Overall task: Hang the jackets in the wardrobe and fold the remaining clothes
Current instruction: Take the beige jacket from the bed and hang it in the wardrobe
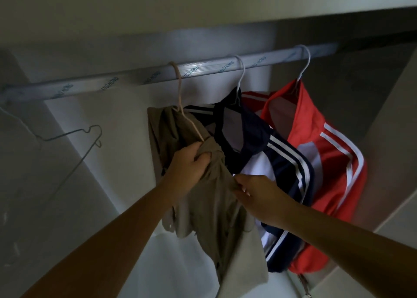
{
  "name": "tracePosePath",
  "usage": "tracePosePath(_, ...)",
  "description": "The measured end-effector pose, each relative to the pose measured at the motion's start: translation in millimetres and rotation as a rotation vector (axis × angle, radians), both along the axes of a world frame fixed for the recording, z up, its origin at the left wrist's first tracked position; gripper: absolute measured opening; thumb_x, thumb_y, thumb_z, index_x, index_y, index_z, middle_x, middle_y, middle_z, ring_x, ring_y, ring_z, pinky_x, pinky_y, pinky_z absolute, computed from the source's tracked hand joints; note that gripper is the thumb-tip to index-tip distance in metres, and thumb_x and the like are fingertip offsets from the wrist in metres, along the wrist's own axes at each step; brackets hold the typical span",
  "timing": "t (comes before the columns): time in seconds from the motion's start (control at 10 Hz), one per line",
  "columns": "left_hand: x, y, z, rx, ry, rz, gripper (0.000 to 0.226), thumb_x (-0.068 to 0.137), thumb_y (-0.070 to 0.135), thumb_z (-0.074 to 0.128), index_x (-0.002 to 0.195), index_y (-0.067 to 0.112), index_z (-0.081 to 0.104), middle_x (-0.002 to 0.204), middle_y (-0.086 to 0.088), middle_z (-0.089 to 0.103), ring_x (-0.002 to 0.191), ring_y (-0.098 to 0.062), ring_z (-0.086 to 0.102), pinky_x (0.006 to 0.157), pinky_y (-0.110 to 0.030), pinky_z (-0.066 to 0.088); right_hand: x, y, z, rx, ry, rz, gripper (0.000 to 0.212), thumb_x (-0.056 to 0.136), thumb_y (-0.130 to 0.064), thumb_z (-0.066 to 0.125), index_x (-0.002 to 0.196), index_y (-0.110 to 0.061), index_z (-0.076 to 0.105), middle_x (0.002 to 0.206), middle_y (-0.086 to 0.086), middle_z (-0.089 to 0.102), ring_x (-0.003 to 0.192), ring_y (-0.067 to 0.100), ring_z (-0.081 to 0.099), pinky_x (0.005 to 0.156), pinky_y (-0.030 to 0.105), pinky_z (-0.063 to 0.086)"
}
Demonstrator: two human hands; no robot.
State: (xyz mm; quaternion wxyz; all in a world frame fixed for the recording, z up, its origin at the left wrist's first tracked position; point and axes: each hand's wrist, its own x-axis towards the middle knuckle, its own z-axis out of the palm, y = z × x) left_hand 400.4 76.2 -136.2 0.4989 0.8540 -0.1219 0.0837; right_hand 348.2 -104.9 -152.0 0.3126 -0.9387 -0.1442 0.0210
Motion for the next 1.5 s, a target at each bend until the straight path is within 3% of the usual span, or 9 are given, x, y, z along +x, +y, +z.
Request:
tracePosePath(0.1,-10,7,7,-0.042,0.243,-0.159,0.033,0.092,0.038,0.055,0.065,0.023,0.066,0.065,0.001,0.063,0.066,-0.007,0.063,0.065,-0.017,0.048,-3,3,1,0.015,0.026,-0.004,0.030,0.101,-0.022,0.038,0.086,-0.002,0.054,0.064,0.003,0.051,0.064,0.019,0.049,0.059,0.028,0.035)
tracePosePath(0.3,-15,7,18,0.119,-0.037,-0.016,0.026,0.094,0.026,0.056,0.083,0.005,0.065,0.071,-0.005,0.062,0.068,-0.007,0.058,0.062,-0.012,0.044,-10,14,1,0.009,0.042,-0.013,0.029,0.100,-0.026,0.039,0.077,-0.012,0.049,0.069,0.004,0.056,0.070,0.024,0.058,0.062,0.036,0.043)
tracePosePath(0.4,-24,5,21,0.039,-0.137,0.023,0.016,0.094,0.022,0.056,0.079,0.024,0.057,0.069,0.012,0.058,0.067,0.001,0.057,0.060,-0.008,0.041,-16,17,0,0.021,0.009,-0.068,0.030,0.100,-0.028,0.041,0.072,-0.018,0.044,0.065,-0.002,0.050,0.069,0.020,0.057,0.064,0.033,0.044)
tracePosePath(0.6,-34,-1,21,0.456,-0.125,-0.424,0.008,0.094,0.025,0.056,0.097,0.028,0.063,0.066,0.020,0.055,0.068,0.005,0.057,0.067,-0.018,0.045,-28,20,-6,0.139,-0.100,-0.118,0.028,0.098,-0.030,0.050,0.085,-0.008,0.060,0.065,-0.004,0.055,0.061,0.008,0.053,0.058,0.014,0.038)
tracePosePath(0.8,-29,23,19,0.316,-0.148,-0.131,0.006,0.094,0.029,0.053,0.088,0.027,0.051,0.065,0.008,0.056,0.058,-0.002,0.056,0.053,-0.015,0.045,-23,19,-5,0.353,-0.072,-0.206,0.031,0.091,-0.032,0.062,0.113,-0.030,0.041,0.077,-0.005,0.065,0.068,0.002,0.063,0.058,0.013,0.047)
tracePosePath(0.9,-10,33,17,0.363,-0.192,0.253,0.011,0.090,0.022,0.060,0.095,0.017,0.052,0.093,-0.001,0.056,0.083,-0.015,0.056,0.070,-0.030,0.051,-20,21,-4,0.251,-0.145,-0.124,0.044,0.093,-0.024,0.059,0.133,-0.030,0.041,0.076,-0.013,0.058,0.067,-0.012,0.056,0.059,0.005,0.041)
tracePosePath(1.1,58,48,12,0.022,0.299,0.431,0.060,0.091,0.025,0.060,0.139,0.003,0.032,0.136,-0.020,0.047,0.118,-0.036,0.051,0.087,-0.031,0.045,-17,32,8,0.047,-0.212,-0.042,0.023,0.095,-0.025,0.051,0.115,-0.014,0.056,0.075,-0.005,0.057,0.072,0.019,0.062,0.066,0.030,0.046)
tracePosePath(1.3,88,50,26,0.061,0.254,0.452,0.033,0.094,0.021,0.048,0.117,-0.002,0.056,0.117,-0.022,0.060,0.104,-0.038,0.059,0.092,-0.043,0.051,-13,31,13,-0.137,-0.215,-0.007,0.018,0.094,-0.020,0.047,0.096,-0.005,0.058,0.076,0.008,0.060,0.072,0.027,0.058,0.060,0.031,0.040)
tracePosePath(1.5,109,61,43,-0.150,0.326,0.549,0.038,0.101,0.017,0.042,0.133,-0.003,0.048,0.138,-0.021,0.049,0.129,-0.032,0.045,0.109,-0.034,0.032,-14,25,12,-0.132,-0.246,-0.032,0.018,0.093,-0.016,0.047,0.076,-0.012,0.047,0.058,-0.002,0.041,0.057,0.021,0.044,0.049,0.023,0.023)
